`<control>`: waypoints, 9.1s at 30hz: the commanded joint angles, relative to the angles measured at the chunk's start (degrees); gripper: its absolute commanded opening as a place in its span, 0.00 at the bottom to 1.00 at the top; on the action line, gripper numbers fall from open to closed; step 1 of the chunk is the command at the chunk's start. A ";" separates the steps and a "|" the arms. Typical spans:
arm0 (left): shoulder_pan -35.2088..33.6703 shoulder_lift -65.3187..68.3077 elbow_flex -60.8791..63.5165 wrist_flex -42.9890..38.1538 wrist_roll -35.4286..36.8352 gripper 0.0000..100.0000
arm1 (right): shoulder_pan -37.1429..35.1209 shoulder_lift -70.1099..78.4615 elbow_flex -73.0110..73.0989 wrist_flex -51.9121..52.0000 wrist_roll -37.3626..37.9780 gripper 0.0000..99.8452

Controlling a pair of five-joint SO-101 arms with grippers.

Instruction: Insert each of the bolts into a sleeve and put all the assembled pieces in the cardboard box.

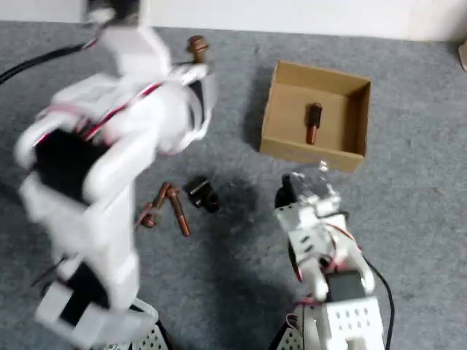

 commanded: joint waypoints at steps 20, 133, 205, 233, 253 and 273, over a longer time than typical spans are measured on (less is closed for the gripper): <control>6.29 -74.51 111.52 -58.46 -16.97 0.01 | -13.49 -18.95 3.21 -1.63 -1.41 0.01; 10.77 -83.91 140.26 -83.96 7.12 0.01 | -22.29 -18.95 8.75 -1.54 -5.80 0.01; 15.87 -83.91 139.38 -76.13 9.14 0.05 | -25.98 -18.95 -2.68 7.34 -2.11 0.01; 7.78 -84.00 139.38 -76.22 9.41 0.22 | -17.45 -18.95 4.70 1.98 -2.02 0.01; -2.68 -84.00 140.88 -82.37 11.60 0.00 | -12.35 -18.42 8.57 -4.97 -2.11 0.01; -12.26 -83.91 149.58 -94.95 11.08 0.01 | 8.04 41.45 -41.36 -4.97 -0.35 0.00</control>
